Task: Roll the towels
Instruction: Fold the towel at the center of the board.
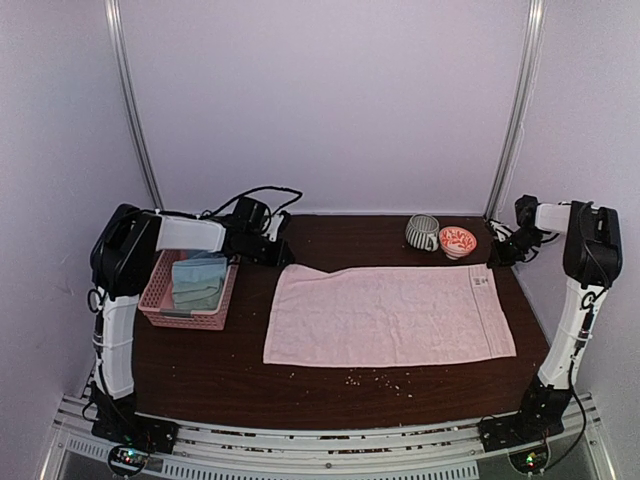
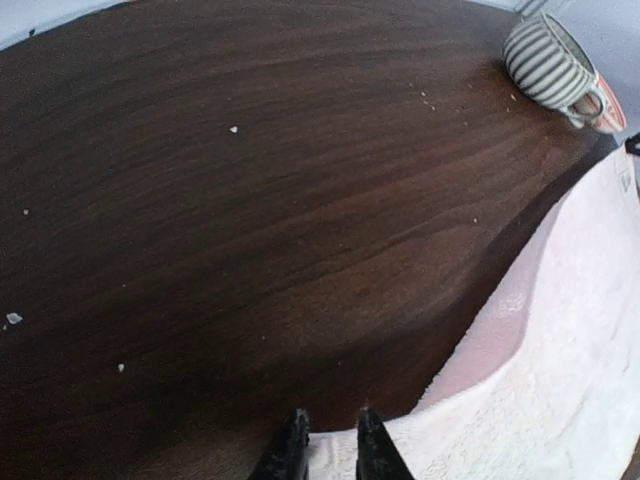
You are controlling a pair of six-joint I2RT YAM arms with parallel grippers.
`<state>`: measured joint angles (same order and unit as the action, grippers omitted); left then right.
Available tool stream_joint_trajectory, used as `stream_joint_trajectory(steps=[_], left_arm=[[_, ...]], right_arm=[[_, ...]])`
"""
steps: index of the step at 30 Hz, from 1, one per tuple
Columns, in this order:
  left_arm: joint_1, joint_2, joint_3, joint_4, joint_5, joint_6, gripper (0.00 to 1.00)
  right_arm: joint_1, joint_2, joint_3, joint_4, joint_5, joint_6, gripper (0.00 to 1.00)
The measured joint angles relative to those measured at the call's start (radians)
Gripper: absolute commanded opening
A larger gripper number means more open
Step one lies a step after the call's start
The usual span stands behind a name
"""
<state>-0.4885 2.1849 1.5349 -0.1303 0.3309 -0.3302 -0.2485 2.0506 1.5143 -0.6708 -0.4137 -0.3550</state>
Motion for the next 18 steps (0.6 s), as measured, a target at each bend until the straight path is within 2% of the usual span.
stream_joint_trajectory(steps=[8,13,18], left_arm=[[0.068,0.043,0.025,-0.013,0.101,-0.019,0.37],[0.086,0.061,0.033,-0.056,0.115,-0.027,0.38],[0.079,0.089,0.06,-0.08,0.124,-0.032,0.34]], right_arm=[[0.0,0.0,0.0,0.0,0.0,-0.002,0.0],[0.0,0.0,0.0,0.0,-0.001,-0.002,0.0],[0.002,0.0,0.0,0.0,-0.001,-0.002,0.0]])
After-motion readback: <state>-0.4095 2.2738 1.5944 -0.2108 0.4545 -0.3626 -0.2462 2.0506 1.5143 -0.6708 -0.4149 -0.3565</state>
